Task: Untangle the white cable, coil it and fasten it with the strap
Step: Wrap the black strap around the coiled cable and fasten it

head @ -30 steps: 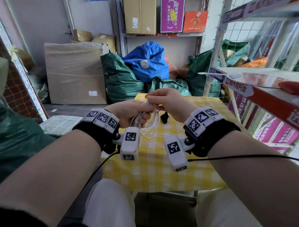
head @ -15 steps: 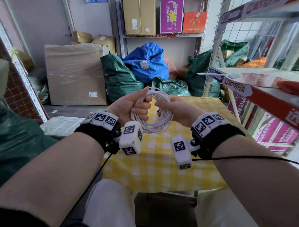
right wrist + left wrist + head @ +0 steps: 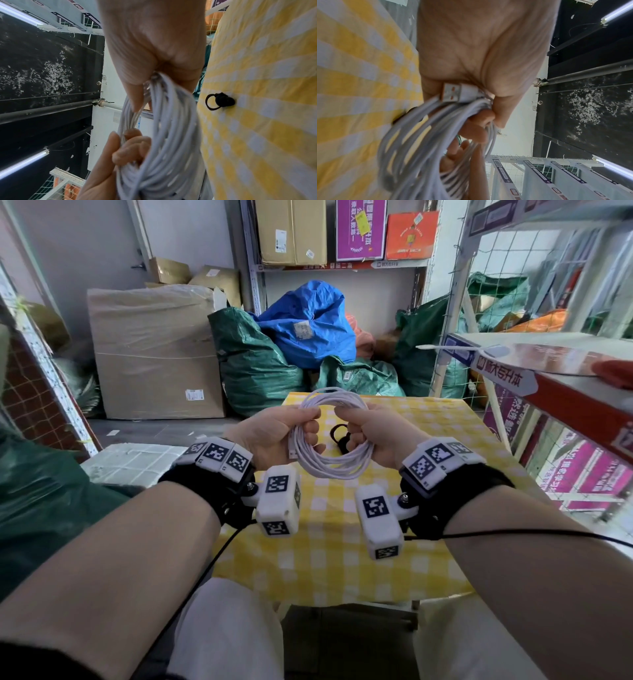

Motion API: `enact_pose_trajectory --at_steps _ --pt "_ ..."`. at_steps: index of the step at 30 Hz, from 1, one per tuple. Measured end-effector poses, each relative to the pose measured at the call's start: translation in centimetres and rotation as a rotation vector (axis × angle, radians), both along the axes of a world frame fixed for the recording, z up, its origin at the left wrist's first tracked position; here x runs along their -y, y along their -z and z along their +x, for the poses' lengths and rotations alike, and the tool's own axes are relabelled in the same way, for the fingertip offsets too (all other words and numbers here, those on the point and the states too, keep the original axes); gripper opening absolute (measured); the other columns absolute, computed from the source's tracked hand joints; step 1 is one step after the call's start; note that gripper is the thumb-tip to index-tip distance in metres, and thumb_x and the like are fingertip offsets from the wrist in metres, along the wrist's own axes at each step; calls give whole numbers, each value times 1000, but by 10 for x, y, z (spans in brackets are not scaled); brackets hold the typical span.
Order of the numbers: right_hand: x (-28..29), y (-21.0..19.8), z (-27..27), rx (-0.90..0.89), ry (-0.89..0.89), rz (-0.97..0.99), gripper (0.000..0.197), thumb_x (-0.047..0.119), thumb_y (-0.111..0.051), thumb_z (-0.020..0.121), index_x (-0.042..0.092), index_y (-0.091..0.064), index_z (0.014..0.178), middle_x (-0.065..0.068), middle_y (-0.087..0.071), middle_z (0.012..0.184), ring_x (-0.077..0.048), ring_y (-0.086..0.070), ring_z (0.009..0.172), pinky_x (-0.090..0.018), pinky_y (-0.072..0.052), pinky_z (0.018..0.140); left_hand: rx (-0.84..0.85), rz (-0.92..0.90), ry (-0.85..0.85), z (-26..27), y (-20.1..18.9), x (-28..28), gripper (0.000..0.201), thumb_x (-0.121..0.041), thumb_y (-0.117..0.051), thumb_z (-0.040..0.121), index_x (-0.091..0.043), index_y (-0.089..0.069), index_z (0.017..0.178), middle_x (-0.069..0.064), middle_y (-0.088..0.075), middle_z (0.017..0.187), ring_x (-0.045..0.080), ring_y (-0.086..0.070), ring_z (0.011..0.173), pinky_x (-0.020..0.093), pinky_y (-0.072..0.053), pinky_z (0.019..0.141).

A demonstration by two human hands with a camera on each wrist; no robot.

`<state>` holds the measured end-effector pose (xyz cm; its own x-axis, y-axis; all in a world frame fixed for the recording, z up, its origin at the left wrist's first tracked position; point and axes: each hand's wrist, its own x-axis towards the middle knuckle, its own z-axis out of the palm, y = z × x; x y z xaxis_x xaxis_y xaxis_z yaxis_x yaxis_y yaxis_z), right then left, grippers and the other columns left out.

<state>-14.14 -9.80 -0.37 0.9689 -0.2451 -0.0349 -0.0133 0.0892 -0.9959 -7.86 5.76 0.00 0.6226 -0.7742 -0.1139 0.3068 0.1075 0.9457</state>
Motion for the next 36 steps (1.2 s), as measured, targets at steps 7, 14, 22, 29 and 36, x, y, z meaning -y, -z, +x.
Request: enact_pose_trajectory --at_steps 7,14,22,29,36 --pt "35 23 38 -82 207 -202 14 27 -61 90 13 -58 89 -6 -61 84 -17 -56 68 -29 -53 68 -134 -68 -225 43 14 8 30 -29 -41 100 -17 -46 72 -8 -44 43 10 -58 47 22 -52 55" --pt "64 72 92 -338 281 -417 8 13 -51 93 15 -57 97 -5 -53 83 -14 -48 67 -27 -49 60 -256 -7 -328 99 57 18 27 -21 -43 98 -15 -44 72 -7 -40 46 3 -37 31 12 -38 42" --pt "65 100 138 -401 94 -730 40 9 -59 88 12 -58 128 -12 -58 124 -29 -60 105 -39 -53 90 -380 54 -342 134 85 26 23 -19 -49 95 -6 -55 77 1 -51 56 11 -57 48 16 -46 43" --pt "75 101 139 -365 290 -562 20 2 -68 79 16 -66 65 -5 -64 77 -26 -66 91 -42 -57 83 -385 26 -277 128 87 26 25 -28 -46 96 -14 -56 79 -7 -39 45 6 -43 37 34 -51 73" --pt "63 71 99 -126 301 -81 15 -7 -60 85 8 -61 83 -15 -61 99 -23 -66 85 -19 -56 56 -322 63 -238 97 70 27 23 -28 -52 94 -12 -52 78 -9 -33 44 3 -28 30 17 -34 47"
